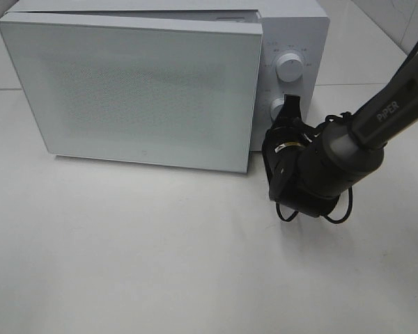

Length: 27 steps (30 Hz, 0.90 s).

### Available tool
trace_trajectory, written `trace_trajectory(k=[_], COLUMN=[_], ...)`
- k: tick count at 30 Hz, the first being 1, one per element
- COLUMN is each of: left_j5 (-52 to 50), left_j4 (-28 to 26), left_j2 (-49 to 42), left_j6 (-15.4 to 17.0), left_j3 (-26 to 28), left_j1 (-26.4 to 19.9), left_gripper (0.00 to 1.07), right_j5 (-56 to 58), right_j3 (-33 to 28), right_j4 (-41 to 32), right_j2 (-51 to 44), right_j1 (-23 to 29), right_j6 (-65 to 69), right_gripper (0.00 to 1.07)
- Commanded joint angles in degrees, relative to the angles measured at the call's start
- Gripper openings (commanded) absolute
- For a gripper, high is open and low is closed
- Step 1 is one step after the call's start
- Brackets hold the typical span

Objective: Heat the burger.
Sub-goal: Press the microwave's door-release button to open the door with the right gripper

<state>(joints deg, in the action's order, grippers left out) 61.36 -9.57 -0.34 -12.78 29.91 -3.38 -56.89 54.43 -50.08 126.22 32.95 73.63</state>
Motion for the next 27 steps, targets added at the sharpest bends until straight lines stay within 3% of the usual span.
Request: trace_trajectory(k=[1,16,27], left_j5=[0.17,0.17,0.17], left_j4=[-0.29,-0.29,-0.29], left_j2=[-0.23,-0.23,-0.23], left_j6=[0.29,0.29,0.29], left_j3=[-0.23,-0.23,-0.23], left_j1=[-0.11,-0.11,-0.11], left_gripper=[0.98,0.98,0.98], right_j5=[-13.12,-5.67,4.81], right_j3=[7.79,7.85,-0.74], right_j4=[8.31,8.54,9.22], right_j2=[0.34,-0.11,-6.13], right_j1=[-2.58,-2.52,-2.52], right_j6=[-0.40,-2.29,-2.58], right_gripper=[0.00,0.00,0.00])
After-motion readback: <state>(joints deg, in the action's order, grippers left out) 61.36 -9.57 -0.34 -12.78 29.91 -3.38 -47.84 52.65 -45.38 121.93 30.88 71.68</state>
